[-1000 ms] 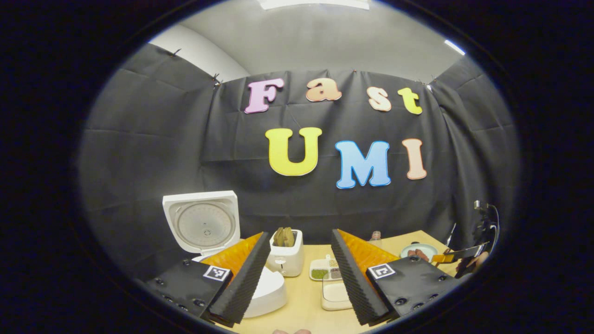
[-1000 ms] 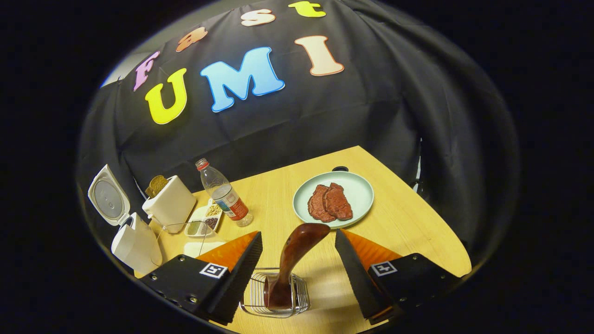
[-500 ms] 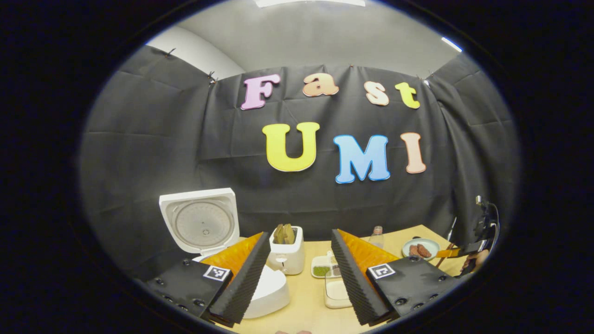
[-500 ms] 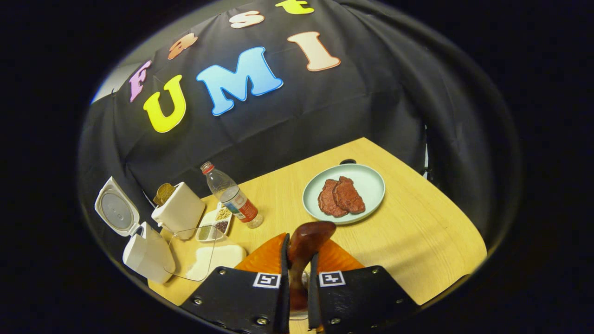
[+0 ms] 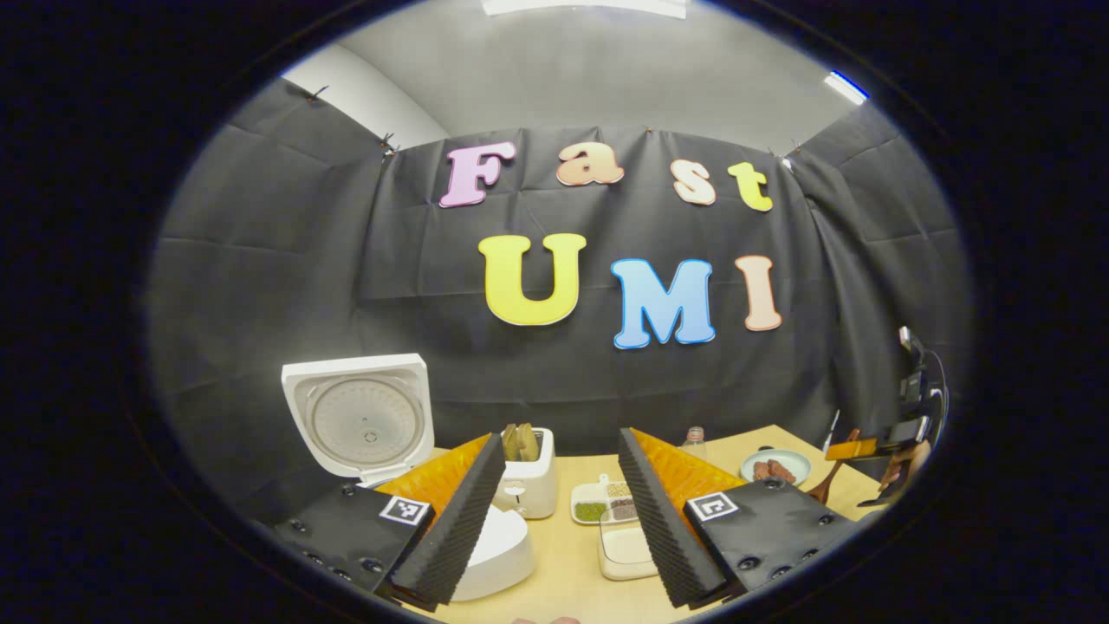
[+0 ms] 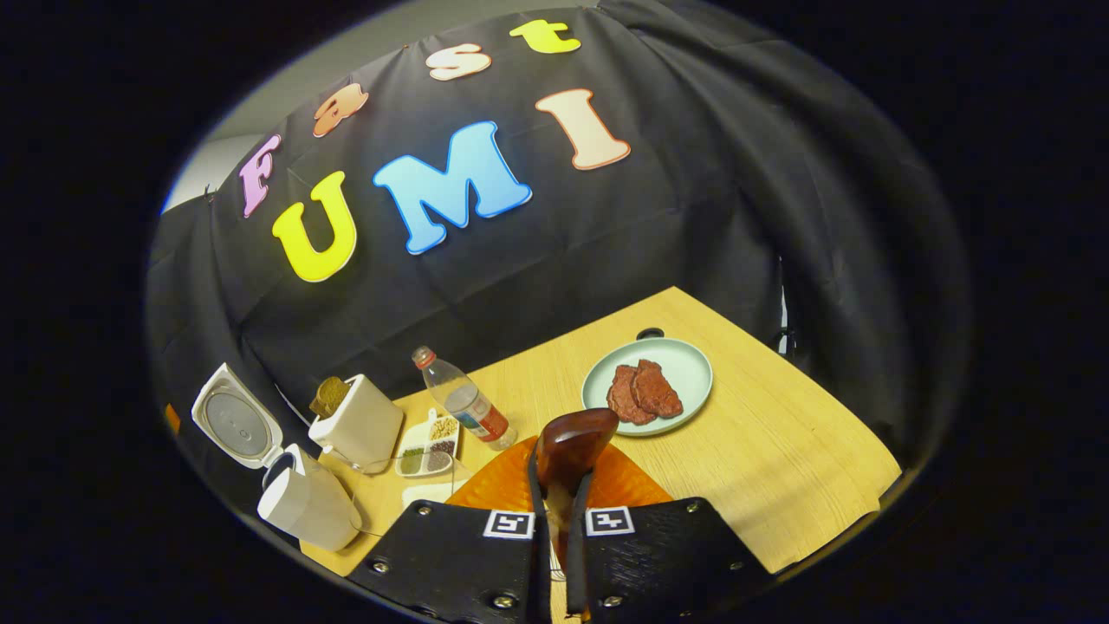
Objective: Close the left gripper, press the button to open the rice cooker; take a wooden spoon from the chopstick holder with the right hand, scoop a spoonful of rice and pour it into the rice cooker, then put the wooden spoon back into the chopstick holder.
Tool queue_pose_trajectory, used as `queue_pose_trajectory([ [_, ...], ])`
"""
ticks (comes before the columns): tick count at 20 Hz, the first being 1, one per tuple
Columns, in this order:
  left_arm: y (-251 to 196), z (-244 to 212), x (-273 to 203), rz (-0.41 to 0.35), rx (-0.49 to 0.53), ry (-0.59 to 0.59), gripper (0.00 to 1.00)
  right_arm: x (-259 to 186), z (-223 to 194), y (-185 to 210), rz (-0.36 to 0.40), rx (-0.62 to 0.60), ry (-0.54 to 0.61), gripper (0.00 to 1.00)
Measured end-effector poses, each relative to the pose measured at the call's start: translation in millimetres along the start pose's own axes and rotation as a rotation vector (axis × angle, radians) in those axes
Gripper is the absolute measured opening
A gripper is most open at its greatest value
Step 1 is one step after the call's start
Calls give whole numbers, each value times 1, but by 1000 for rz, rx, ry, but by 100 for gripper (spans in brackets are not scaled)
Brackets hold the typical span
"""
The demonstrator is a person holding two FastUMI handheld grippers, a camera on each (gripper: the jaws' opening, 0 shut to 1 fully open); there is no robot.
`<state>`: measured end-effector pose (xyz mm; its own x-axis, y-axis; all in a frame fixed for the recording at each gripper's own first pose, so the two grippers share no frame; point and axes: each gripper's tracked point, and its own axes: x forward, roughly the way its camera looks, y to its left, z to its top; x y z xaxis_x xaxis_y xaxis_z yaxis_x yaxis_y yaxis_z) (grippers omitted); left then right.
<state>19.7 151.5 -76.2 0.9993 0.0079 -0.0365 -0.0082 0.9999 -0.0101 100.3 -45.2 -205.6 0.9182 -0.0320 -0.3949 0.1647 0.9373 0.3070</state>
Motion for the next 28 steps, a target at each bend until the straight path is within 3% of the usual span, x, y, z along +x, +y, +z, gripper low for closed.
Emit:
queue_pose_trajectory([
  [1, 2, -2, -2, -7, -1, -2, 96, -6, 12, 10, 15, -7, -22, 7],
  [6, 11, -6, -10, -36, 5, -11, 89, -14, 47, 91, 143, -63, -91, 7],
  [7, 14, -7, -13, -38, 11, -13, 96, -10, 46, 111, 171, -88, -92, 7],
  [12, 36, -17, -29, -47, 39, -15, 89, 32, 6, 184, 243, -214, -50, 7],
  [13, 41, -21, -33, -50, 43, -8, 95, 41, -8, 191, 245, -236, -28, 7],
  [16, 57, -30, -41, -52, 50, 8, 89, 69, -40, 205, 239, -312, 12, 7],
  [24, 94, -53, -48, -13, 45, 60, 89, 124, -114, 195, 175, -455, 132, 7],
  [28, 102, -60, -50, 7, 44, 75, 93, 119, -135, 212, 234, -342, 184, 7],
])
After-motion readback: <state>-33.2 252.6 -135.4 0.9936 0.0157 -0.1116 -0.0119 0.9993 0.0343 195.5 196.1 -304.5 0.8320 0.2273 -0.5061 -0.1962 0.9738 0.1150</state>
